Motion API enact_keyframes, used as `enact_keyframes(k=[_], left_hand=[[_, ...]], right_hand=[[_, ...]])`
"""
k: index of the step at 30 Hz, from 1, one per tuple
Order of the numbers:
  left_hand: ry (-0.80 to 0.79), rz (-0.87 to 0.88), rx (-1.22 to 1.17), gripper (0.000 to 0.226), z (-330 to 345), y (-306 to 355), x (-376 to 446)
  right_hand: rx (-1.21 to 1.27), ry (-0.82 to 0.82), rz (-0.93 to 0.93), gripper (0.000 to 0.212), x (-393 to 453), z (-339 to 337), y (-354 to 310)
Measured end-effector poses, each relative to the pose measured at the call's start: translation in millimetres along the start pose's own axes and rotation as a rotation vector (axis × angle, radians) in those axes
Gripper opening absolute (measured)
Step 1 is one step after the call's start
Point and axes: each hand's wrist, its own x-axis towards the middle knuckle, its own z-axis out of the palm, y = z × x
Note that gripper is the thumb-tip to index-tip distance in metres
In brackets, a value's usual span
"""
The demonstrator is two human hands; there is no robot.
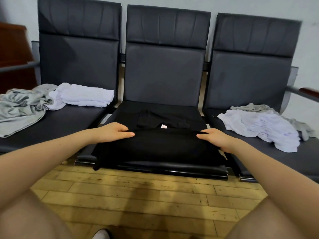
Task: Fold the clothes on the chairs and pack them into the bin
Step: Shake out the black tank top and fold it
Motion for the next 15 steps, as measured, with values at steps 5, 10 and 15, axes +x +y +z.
enact_keyframes(k=[5, 10, 15], left_hand=[[0.154, 0.010, 0.125, 0.029, -26.7, -25.8, 25.0], [0.422, -0.019, 0.286, 0.017, -31.7, -33.9, 58.9], [0.676, -0.048, 0.361, 0.027, -25.5, -30.8, 101.7]], right_hand=[[0.111, 0.276, -0.029, 0.019, 26.8, -16.2, 0.5], [0.160, 0.472, -0.096, 0.019, 66.8, -19.6, 2.9], [0.203, 0.705, -0.109, 0.010, 111.6, -13.7, 5.2]])
